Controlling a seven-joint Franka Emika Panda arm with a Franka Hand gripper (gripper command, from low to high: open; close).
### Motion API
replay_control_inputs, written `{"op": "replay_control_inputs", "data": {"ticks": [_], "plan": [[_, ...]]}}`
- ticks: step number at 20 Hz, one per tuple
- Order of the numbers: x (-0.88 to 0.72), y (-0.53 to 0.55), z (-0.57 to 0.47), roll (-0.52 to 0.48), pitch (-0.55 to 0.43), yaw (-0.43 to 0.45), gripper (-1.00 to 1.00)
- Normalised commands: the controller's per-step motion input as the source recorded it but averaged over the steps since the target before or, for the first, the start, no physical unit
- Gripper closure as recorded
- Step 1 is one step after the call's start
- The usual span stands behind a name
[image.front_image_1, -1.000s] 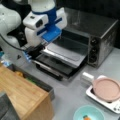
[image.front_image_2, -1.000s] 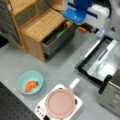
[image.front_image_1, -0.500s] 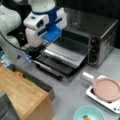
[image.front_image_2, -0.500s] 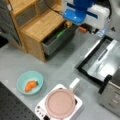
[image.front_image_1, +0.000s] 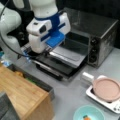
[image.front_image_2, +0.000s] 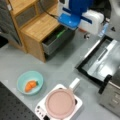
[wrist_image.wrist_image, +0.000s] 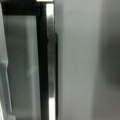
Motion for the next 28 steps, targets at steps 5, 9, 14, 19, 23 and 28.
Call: {"op": "replay_control_inputs", "data": {"ticks": [5,9,14,19,23,28], "plan": [[0.51,-0.29,-0.05,-0.015,0.082,0.019,-1.0],[0.55,-0.19,0.05,0.0,0.133,0.024,-1.0],[0.48,-0.17,0.16,-0.001,0.169,0.026,-1.0],[0.41,-0.23,0.21,-0.026,0.229,0.002,-1.0],[0.53,-0.33,0.09,-0.016,0.215,-0.002,-1.0],[0.59,-0.26,-0.03,0.01,0.178,0.08,-1.0]]}}
